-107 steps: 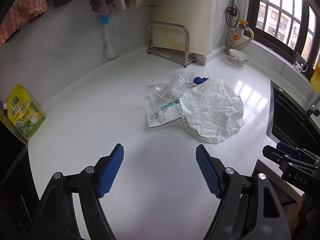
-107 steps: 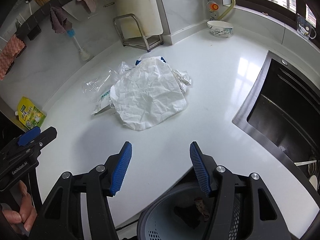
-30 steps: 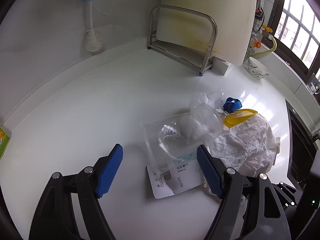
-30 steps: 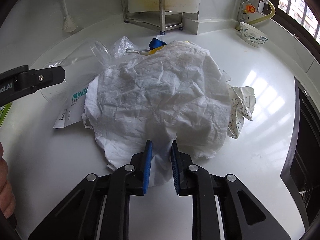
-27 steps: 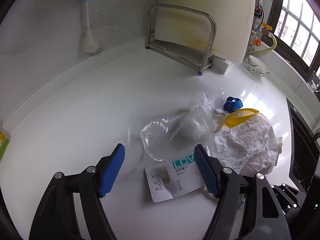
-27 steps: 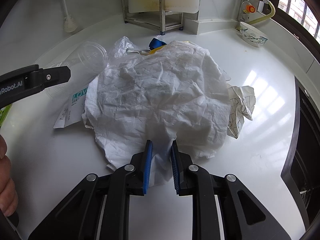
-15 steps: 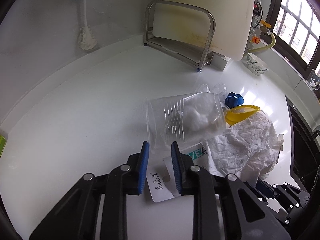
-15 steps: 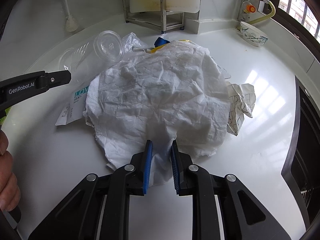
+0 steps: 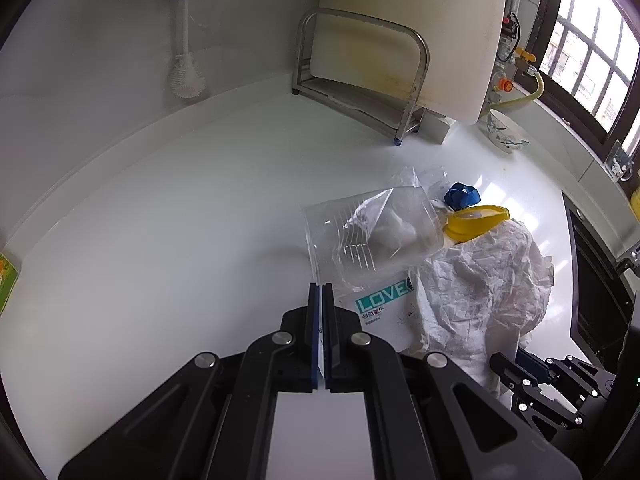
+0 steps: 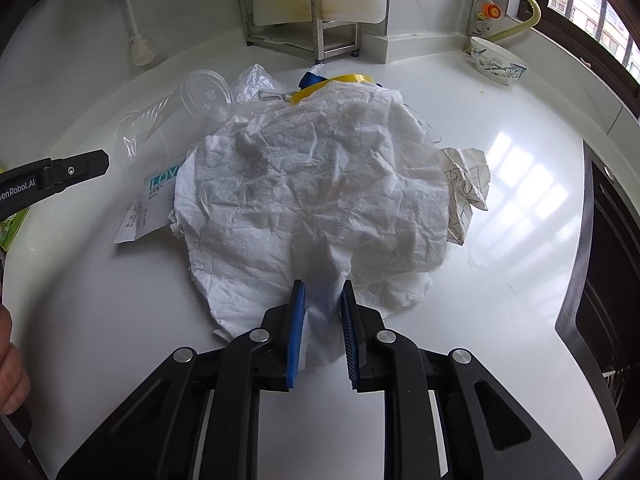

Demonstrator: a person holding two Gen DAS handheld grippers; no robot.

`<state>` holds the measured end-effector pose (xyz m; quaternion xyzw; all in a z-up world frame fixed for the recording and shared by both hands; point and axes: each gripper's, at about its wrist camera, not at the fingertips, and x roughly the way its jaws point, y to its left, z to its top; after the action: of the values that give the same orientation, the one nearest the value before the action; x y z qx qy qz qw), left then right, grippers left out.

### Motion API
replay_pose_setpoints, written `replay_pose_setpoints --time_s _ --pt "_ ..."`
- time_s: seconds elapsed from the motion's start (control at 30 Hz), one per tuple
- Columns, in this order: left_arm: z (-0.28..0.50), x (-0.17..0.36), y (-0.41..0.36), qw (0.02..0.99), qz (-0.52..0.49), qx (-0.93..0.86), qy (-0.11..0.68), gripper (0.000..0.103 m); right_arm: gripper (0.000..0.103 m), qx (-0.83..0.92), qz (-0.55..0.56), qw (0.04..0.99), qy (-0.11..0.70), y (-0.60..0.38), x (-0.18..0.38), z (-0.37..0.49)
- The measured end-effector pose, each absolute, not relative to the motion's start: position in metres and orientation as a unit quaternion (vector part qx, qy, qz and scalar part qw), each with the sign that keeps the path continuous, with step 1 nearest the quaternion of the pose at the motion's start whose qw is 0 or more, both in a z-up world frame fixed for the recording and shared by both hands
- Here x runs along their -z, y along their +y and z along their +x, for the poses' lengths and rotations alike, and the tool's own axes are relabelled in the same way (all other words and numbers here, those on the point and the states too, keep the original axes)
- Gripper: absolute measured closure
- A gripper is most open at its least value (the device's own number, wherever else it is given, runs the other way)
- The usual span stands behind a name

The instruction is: Collect trash

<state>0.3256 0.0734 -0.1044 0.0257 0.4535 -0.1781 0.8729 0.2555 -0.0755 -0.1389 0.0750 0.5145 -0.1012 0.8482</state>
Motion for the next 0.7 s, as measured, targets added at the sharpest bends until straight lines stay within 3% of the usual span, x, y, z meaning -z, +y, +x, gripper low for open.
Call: replay_pose_setpoints --time_s 0.33,0.43,0.5,0.6,0.7 --pt "0.335 0.107 0.085 0.872 0.024 0.186 0.453 0.096 0.085 0.108 0.079 0.848 0.514 -0.076 0.142 0.252" --pt "0.339 0.108 0.087 0.872 0.022 0.189 0.452 0.085 0.085 0.109 0.081 0.847 0.513 -0.076 0.143 0.252" --pt "0.34 0.108 0.088 0.874 0.023 0.19 0.446 0.069 0.085 0.11 0.082 0.847 0.513 -0.077 0.142 0.252" --pt "0.34 0.106 0.089 0.877 0.018 0.194 0.439 0.054 0.085 0.109 0.084 0.848 0.512 -0.077 0.142 0.252" --pt "0.343 0.106 0.088 0.876 0.011 0.201 0.439 0.051 0.085 0.109 0.085 0.849 0.511 -0.077 0.142 0.252"
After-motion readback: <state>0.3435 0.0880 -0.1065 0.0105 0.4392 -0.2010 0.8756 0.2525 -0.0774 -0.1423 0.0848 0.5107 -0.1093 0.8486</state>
